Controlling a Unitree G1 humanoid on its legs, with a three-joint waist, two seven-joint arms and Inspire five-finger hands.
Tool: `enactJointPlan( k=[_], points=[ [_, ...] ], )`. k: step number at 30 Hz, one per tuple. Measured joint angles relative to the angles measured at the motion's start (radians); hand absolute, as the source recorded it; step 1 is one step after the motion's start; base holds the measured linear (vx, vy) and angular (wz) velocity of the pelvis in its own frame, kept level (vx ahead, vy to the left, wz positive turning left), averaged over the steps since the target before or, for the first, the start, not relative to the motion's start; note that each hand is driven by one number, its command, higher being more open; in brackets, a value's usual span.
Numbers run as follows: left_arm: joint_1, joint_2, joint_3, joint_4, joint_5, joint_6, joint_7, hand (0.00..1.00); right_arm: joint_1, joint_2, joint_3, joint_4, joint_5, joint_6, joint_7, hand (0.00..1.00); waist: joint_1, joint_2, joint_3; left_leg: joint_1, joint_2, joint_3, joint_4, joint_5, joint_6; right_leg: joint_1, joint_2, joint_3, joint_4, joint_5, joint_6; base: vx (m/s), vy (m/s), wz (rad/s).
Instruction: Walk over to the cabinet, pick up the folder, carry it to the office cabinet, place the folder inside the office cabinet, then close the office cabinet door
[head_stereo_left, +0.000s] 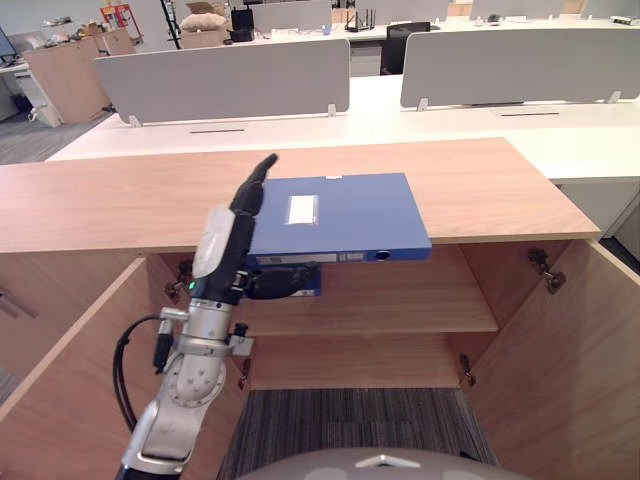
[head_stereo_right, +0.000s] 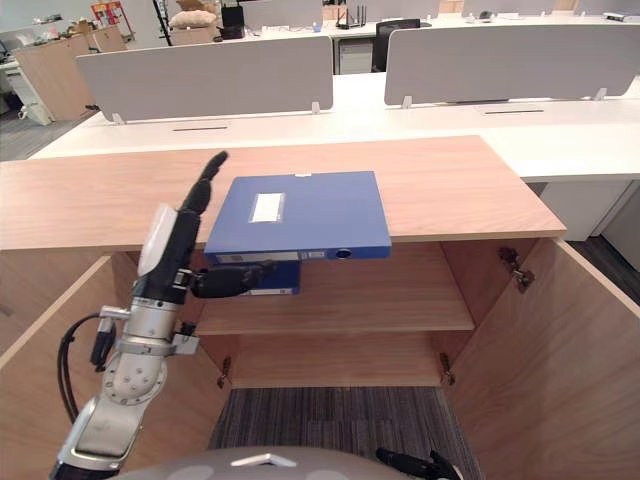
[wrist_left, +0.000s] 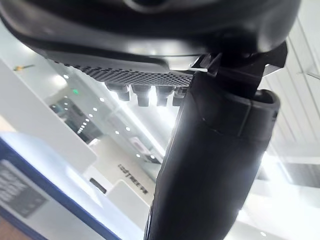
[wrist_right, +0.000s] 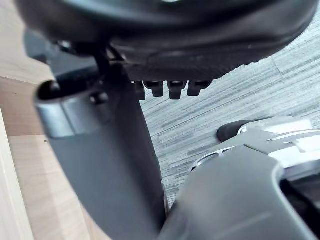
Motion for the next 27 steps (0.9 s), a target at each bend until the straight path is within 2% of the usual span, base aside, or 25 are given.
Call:
enactJointPlan(
  k=[6, 8, 10, 17, 21, 25, 26, 27],
  points=[
    [-0.010, 0.012, -0.091, -0.014, 0.080, -0.014, -0.007, 1.00, 0.002, -0.005, 0.000, 0.008, 0.000, 0.000, -0.001, 1.00, -0.006, 0.006, -0.014, 0.010, 0.010, 0.019, 0.000, -0.006, -0.009, 0.000, 0.010, 0.020, -0.001, -0.001, -0.004, 0.00, -0.033, -0.10],
    [-0.036, 0.050, -0.133, 0.002, 0.118, -0.016, -0.008, 1.00, 0.002, -0.005, 0.000, 0.008, 0.000, 0.000, -0.001, 1.00, -0.006, 0.004, -0.014, 0.012, 0.011, 0.018, -0.001, -0.006, -0.009, 0.000, 0.012, 0.018, -0.002, 0.000, -0.006, -0.01, -0.035, 0.00],
    [-0.056, 0.075, -0.152, 0.034, 0.152, -0.019, -0.009, 1.00, 0.001, -0.006, 0.000, 0.006, 0.000, 0.000, -0.001, 1.00, -0.008, 0.004, -0.014, 0.013, 0.011, 0.018, -0.005, -0.006, -0.009, 0.001, 0.012, 0.018, -0.004, -0.001, -0.008, 0.00, 0.000, 0.00],
    [-0.085, 0.083, -0.181, 0.140, 0.310, -0.005, -0.006, 1.00, 0.001, -0.005, 0.001, 0.005, 0.001, 0.000, -0.002, 1.00, -0.015, -0.005, -0.011, 0.012, 0.007, 0.015, -0.006, -0.007, -0.009, 0.001, 0.008, 0.017, -0.010, -0.001, -0.008, 0.00, 0.000, 0.00],
    [-0.086, 0.082, -0.183, 0.161, 0.412, 0.036, 0.020, 1.00, 0.001, -0.004, 0.001, 0.005, 0.001, 0.000, -0.005, 1.00, -0.020, -0.020, -0.005, 0.010, 0.005, 0.013, -0.005, -0.009, -0.011, 0.001, 0.007, 0.017, -0.018, 0.000, -0.007, 0.00, 0.000, 0.00],
    [-0.131, 0.080, -0.204, 0.194, 0.467, 0.060, 0.051, 1.00, -0.002, -0.003, 0.001, 0.005, 0.002, 0.001, -0.006, 1.00, -0.021, -0.023, -0.004, 0.007, 0.002, 0.011, -0.002, -0.010, -0.011, 0.001, 0.005, 0.019, -0.027, 0.004, -0.007, 0.00, -0.001, -0.01],
    [-0.134, 0.079, -0.205, 0.196, 0.479, 0.064, 0.052, 0.00, -0.003, -0.003, 0.001, 0.005, 0.002, 0.001, -0.006, 1.00, -0.023, -0.023, -0.004, 0.007, 0.002, 0.011, -0.002, -0.011, -0.011, 0.001, 0.004, 0.020, -0.028, 0.005, -0.007, 0.00, -0.005, -0.05],
    [-0.137, 0.073, -0.206, 0.198, 0.493, 0.070, 0.055, 0.00, -0.003, -0.003, 0.001, 0.005, 0.002, 0.001, -0.006, 1.00, -0.026, -0.023, -0.004, 0.007, 0.001, 0.011, -0.002, -0.012, -0.012, 0.001, 0.004, 0.021, -0.029, 0.005, -0.007, 0.00, -0.006, -0.03]
  ],
)
